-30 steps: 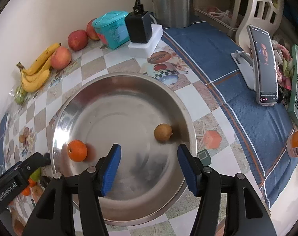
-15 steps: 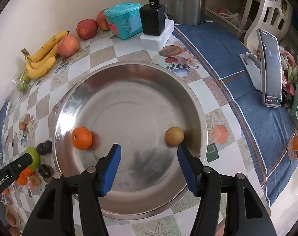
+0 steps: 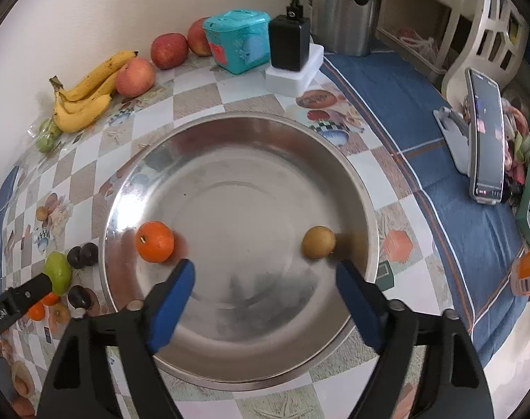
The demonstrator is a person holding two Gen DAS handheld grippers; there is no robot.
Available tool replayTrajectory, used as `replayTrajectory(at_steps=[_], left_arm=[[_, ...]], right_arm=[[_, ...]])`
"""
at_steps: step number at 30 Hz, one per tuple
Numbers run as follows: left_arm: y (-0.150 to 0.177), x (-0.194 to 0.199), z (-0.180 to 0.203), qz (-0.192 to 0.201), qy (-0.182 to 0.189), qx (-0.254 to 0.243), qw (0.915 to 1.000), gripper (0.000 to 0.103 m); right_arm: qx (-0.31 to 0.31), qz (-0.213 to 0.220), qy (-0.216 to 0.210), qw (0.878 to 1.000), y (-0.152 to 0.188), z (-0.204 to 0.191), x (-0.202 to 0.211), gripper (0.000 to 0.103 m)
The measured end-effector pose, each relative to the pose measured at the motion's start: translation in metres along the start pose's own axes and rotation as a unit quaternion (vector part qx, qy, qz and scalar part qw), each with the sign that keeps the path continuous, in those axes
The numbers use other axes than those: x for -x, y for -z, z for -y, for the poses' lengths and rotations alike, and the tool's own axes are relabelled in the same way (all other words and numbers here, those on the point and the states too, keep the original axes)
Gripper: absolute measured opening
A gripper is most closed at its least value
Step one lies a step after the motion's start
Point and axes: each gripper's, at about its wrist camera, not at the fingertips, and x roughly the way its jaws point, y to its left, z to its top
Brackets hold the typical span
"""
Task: Organize fruits
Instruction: 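Withdraw both tools from the bowl back toward the fruit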
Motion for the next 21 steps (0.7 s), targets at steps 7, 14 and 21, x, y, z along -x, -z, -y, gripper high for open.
replayTrajectory(at_steps=[7,14,21], left_arm=[[0.005,-0.002,-0.008,0.006,-0.027,-0.010,0.9996,0.103],[0.004,0.008,-0.021,0.021,-0.044,-0.027,0.9985,0.103],[-0.005,0.029,-0.036,0.058,-0.074,-0.044,0.9946,0.103]], right_arm=[[0.007,0.007,0.009,1.000,0.000,-0.003,0.002,0.090],[0.006,-0.001,0.014,1.000,0.003,-0.003,0.001,0.090],[0.009,-0.006,-0.021,1.000,0.006,-0.014,0.001,0.090]])
